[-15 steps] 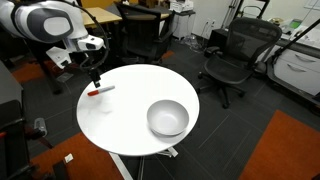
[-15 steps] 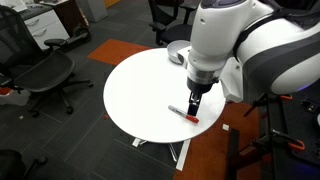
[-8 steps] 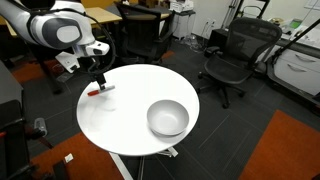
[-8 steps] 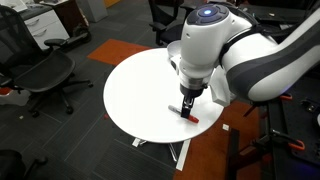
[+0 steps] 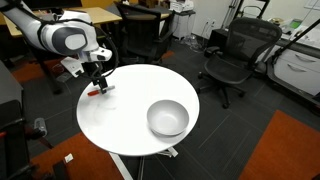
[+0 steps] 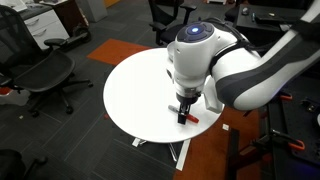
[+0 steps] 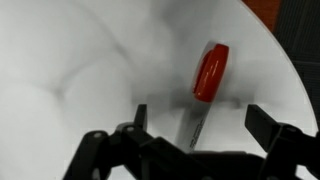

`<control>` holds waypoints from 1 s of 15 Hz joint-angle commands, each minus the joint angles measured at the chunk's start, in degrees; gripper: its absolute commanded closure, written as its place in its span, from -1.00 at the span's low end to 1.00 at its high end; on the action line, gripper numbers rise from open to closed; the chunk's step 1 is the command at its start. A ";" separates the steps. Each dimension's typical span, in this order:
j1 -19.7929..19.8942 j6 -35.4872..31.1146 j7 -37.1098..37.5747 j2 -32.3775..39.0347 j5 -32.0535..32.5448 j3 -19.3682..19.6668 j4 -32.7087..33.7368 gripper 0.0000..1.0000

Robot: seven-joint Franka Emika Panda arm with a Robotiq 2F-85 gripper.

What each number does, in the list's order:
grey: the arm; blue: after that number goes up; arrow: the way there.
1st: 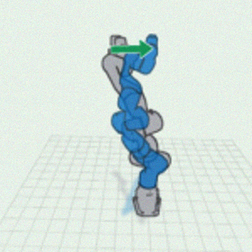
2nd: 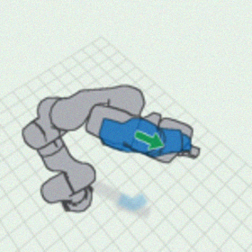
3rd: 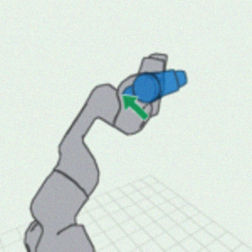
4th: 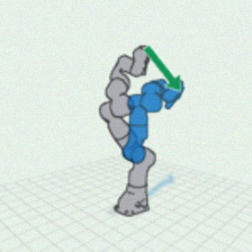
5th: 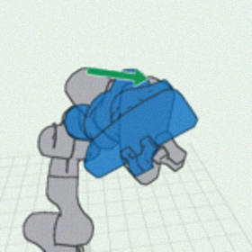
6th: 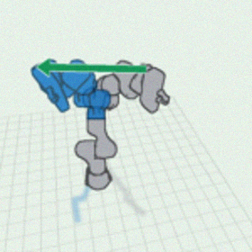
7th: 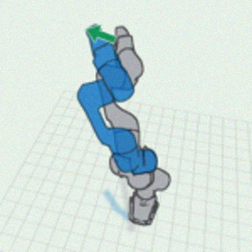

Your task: Put the marker in the bowl

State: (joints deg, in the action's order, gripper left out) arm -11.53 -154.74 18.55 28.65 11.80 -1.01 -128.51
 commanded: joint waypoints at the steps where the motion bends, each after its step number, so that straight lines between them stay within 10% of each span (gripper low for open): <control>1: -1.40 -1.16 -0.19 1.75 -1.75 1.01 1.48 -1.00; 12: -1.96 -2.20 -0.82 2.23 -3.28 0.73 1.85 0.75; 15: -1.50 -1.25 -1.69 0.92 -3.76 0.27 1.06 0.93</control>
State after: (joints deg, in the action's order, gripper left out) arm -12.62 -155.66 18.45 30.63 9.68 -0.97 -126.88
